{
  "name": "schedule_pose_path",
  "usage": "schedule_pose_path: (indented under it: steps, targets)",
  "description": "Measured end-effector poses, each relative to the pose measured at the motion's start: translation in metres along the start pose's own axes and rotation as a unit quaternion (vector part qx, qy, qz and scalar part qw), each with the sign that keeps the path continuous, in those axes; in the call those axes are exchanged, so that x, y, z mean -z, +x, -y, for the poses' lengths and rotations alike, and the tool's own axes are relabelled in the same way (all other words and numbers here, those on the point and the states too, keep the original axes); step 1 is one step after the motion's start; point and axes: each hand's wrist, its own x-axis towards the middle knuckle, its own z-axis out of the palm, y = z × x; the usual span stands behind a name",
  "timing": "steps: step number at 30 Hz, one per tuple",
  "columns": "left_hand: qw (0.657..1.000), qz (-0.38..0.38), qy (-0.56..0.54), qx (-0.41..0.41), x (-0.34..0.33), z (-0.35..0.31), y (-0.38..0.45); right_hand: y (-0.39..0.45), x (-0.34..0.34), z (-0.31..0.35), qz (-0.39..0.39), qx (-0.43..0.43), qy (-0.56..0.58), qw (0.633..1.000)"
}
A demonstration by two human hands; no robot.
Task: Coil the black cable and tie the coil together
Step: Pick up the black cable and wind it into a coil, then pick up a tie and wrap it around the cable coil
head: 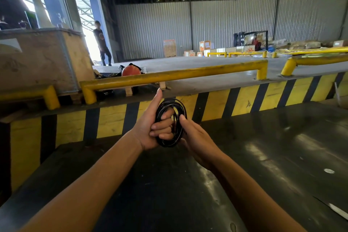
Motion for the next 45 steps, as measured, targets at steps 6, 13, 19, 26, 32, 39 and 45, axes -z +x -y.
schedule_pose_path:
  steps: [6, 13, 19, 26, 32, 39, 45]
  targets:
    - [0.998, -0.049, 0.021, -0.024, -0.005, -0.001, -0.023, -0.01, -0.015, 0.017, -0.051, 0.078, -0.141, 0.986]
    - [0.862, -0.278, 0.408, -0.116, 0.0, 0.01, -0.04, -0.021, -0.033, 0.011, -0.123, 0.145, -0.421, 0.887]
    - [0.814, -0.29, 0.5, -0.057, 0.011, 0.043, -0.055, -0.044, -0.048, -0.027, -0.052, 0.105, -0.444, 0.888]
    - [0.825, -0.323, 0.464, -0.003, 0.059, 0.118, -0.08, -0.075, -0.059, -0.097, 0.008, -0.049, -0.359, 0.932]
    - [0.798, -0.32, 0.506, 0.071, 0.104, 0.158, -0.112, -0.105, -0.015, -0.17, -0.015, -0.274, -0.297, 0.915]
    - [0.766, -0.329, 0.535, 0.133, 0.14, 0.184, -0.131, -0.135, 0.023, -0.274, -0.095, -0.434, -0.412, 0.796]
    - [0.769, -0.282, 0.547, 0.171, 0.152, 0.206, -0.129, -0.145, 0.015, -0.305, -0.142, -0.431, -0.442, 0.774]
